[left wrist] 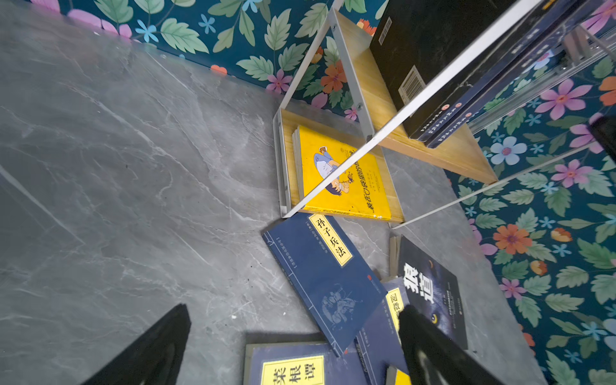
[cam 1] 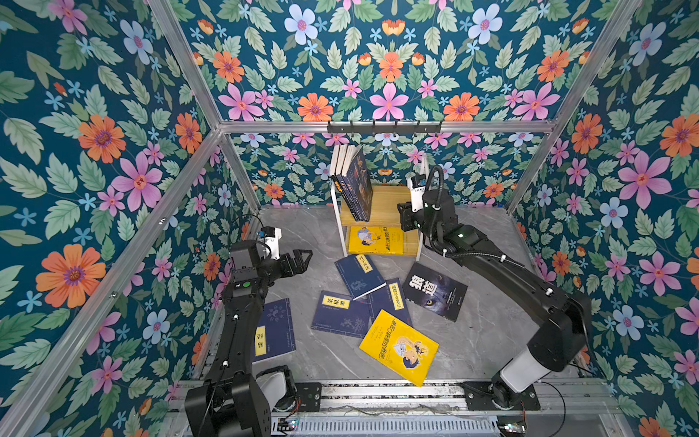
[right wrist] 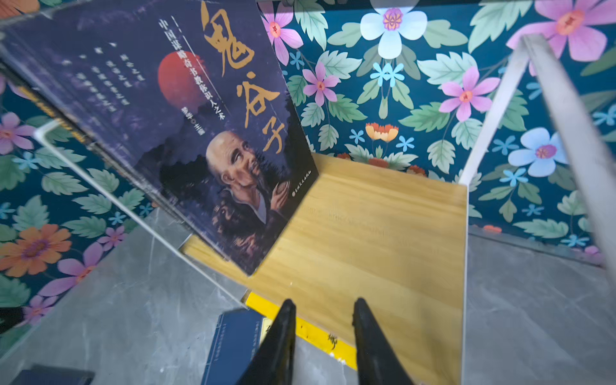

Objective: Stacking books/files
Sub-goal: Pick up the book from the center of the table.

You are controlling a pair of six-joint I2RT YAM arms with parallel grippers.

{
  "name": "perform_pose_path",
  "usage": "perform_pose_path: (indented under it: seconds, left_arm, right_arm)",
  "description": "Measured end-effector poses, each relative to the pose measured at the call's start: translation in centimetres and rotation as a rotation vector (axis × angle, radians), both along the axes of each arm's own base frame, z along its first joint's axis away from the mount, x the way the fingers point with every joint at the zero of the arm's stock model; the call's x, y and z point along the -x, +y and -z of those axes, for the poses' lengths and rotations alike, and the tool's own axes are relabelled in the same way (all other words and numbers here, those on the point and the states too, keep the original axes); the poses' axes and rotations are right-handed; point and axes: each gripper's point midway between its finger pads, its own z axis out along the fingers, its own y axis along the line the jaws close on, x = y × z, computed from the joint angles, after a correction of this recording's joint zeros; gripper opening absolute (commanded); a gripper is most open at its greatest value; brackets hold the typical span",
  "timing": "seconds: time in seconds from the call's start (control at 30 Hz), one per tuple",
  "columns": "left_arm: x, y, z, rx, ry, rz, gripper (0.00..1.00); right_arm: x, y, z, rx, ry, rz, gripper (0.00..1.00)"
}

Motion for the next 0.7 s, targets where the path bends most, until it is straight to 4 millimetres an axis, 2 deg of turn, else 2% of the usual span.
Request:
perform_pose_path:
  seconds: [0.1,0.23,0.37,0.43,0.57,0.7]
  left_arm:
    - [-0.3,-0.3,0.3,0.039,0.017,0.003,0.98]
    - [-1.1,-0.5,1.1,0.07,0.044,0.008,0.97]
    - [-2.6,-0.5,1.6,0.086,0.075,0.015,0.99]
    - [-3.5,-0.5,2.4,0.116,0.1,0.008,0.98]
    - [-4.7,-0.5,6.3,0.227,0.236,-0.046,0.97]
    - [-6.1,-0.8,8.5,0.265,0.304,-0.056,0.97]
  right_arm:
    - [2.7,-0.2,1.3,-0.065,0.048,-0.013,0.46]
    - [6.1,0.2,4.2,-0.147,0.129,-0.036,0.52]
    - [8.3,1.1,8.4,-0.232,0.239,-0.043,0.56]
    - [9.0,1.5,10.5,-0.273,0.285,-0.039,0.58]
    - [9.7,2.5,14.6,-0.355,0.393,-0.031,0.61]
    - [9.9,2.9,17.1,-0.446,0.454,0.005,0.61]
